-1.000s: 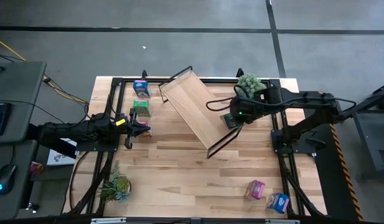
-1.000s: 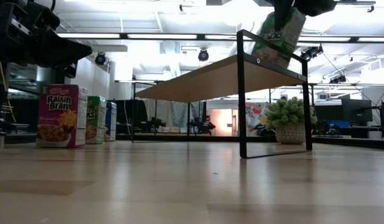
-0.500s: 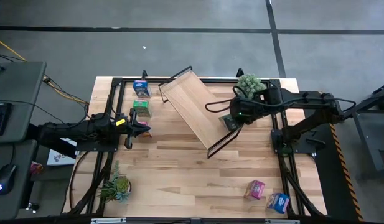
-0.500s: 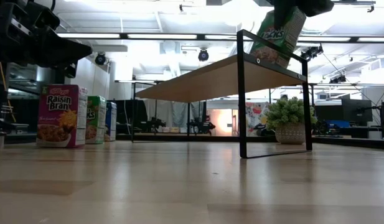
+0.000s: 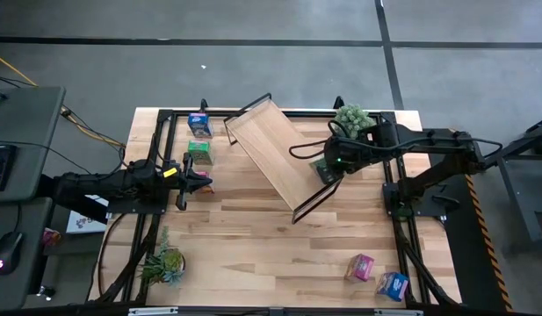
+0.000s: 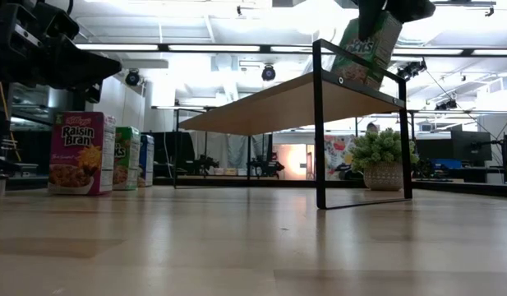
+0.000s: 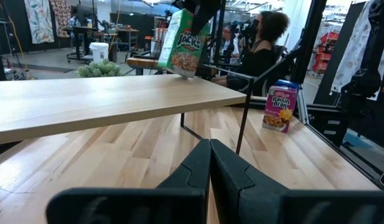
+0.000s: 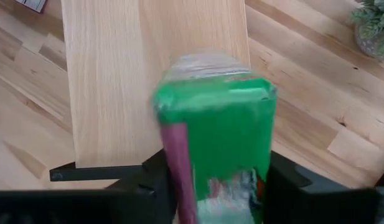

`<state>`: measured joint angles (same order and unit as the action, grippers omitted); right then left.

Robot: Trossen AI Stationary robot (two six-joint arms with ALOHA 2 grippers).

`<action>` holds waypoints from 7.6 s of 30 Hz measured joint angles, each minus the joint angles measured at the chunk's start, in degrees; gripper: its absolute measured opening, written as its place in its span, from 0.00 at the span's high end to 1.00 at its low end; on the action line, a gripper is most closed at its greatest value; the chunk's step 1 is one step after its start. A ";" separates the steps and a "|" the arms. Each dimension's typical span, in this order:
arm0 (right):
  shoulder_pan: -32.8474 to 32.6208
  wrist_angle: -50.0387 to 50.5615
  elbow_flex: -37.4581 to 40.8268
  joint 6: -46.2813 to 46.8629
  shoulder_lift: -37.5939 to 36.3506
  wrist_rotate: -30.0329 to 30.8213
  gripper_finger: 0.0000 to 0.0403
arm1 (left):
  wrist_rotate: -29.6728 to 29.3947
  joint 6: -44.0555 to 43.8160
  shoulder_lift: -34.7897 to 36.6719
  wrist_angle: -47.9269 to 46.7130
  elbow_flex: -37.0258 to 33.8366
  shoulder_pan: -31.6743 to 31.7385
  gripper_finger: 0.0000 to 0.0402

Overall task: Stack cereal on shelf
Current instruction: Put the bottom green cereal box on the shelf, then put the green cereal box aligned with the other green cereal box on the shelf

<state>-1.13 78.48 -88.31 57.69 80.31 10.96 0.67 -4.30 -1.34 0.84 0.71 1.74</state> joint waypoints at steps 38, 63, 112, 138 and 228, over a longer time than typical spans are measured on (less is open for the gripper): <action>-0.22 -0.26 -2.94 -8.70 -0.04 -15.19 0.35 | -0.02 -0.02 0.00 0.00 0.00 0.00 1.00; 4.20 11.53 -10.21 -17.07 -0.10 17.92 0.96 | 0.15 -0.02 0.02 -0.04 0.00 -0.02 1.00; 5.63 4.34 -0.04 -22.93 -4.48 0.55 1.00 | 0.17 -0.01 0.02 -0.08 0.00 0.00 1.00; -13.55 -66.13 44.56 -54.87 -43.68 18.65 1.00 | -1.13 -2.38 0.00 8.62 0.02 0.00 1.00; -13.51 -72.94 47.91 -65.22 -40.83 23.10 1.00 | -5.21 37.38 -81.11 -73.09 62.19 38.10 0.72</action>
<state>-14.63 5.54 -40.40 -7.53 39.48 34.06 -4.54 33.09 -82.46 -72.25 62.90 39.84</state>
